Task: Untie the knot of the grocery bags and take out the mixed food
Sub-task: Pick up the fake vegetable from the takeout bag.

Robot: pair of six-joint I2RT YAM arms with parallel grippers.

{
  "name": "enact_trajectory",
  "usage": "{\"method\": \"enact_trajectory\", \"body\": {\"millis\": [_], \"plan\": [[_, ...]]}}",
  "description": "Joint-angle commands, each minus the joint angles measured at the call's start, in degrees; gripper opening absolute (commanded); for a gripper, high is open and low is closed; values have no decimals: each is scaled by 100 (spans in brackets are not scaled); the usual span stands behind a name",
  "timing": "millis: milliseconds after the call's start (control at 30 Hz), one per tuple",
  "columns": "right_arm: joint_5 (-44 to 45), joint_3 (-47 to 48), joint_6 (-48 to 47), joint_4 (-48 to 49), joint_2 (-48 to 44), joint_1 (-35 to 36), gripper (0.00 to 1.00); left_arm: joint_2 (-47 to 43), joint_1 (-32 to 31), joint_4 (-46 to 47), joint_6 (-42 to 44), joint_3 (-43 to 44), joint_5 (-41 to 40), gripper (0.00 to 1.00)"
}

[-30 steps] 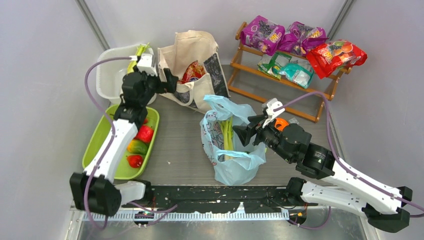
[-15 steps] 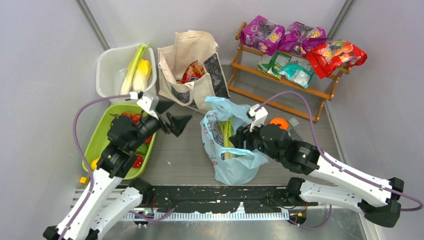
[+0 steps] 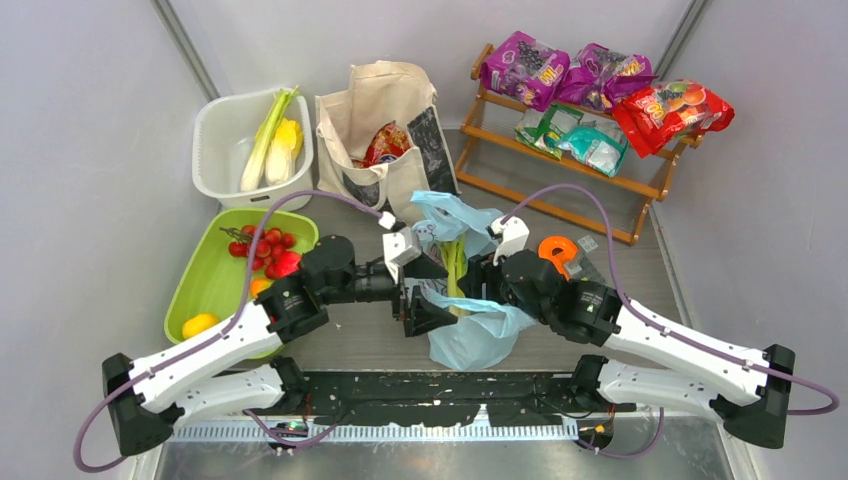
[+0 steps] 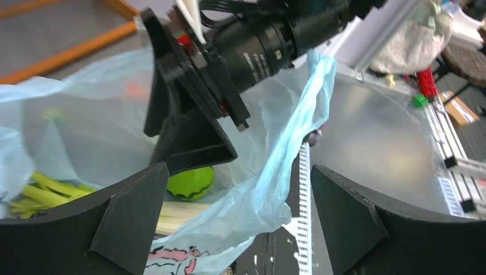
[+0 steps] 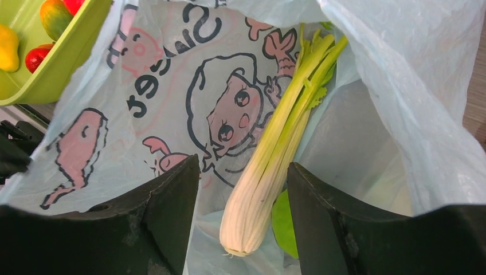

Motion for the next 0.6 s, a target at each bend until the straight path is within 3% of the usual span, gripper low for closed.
{"method": "enact_trajectory", "body": {"millis": [0, 33, 233, 433, 500, 567], "plan": [[200, -120, 322, 157, -147, 33, 66, 139, -282, 195, 282, 159, 544, 99], [207, -131, 328, 177, -141, 33, 67, 179, -341, 138, 333, 108, 606, 98], [450, -48, 534, -112, 143, 33, 73, 499, -824, -615, 510, -207, 1150, 45], [520, -10, 948, -483, 600, 31, 87, 924, -1442, -1166, 590, -504, 1524, 7], [602, -55, 1120, -670, 752, 32, 91, 1122, -1616, -1292, 577, -509, 1701, 0], [682, -155, 1238, -775, 850, 33, 93, 1385, -1825, -1484, 641, -457, 1920, 0]]}}
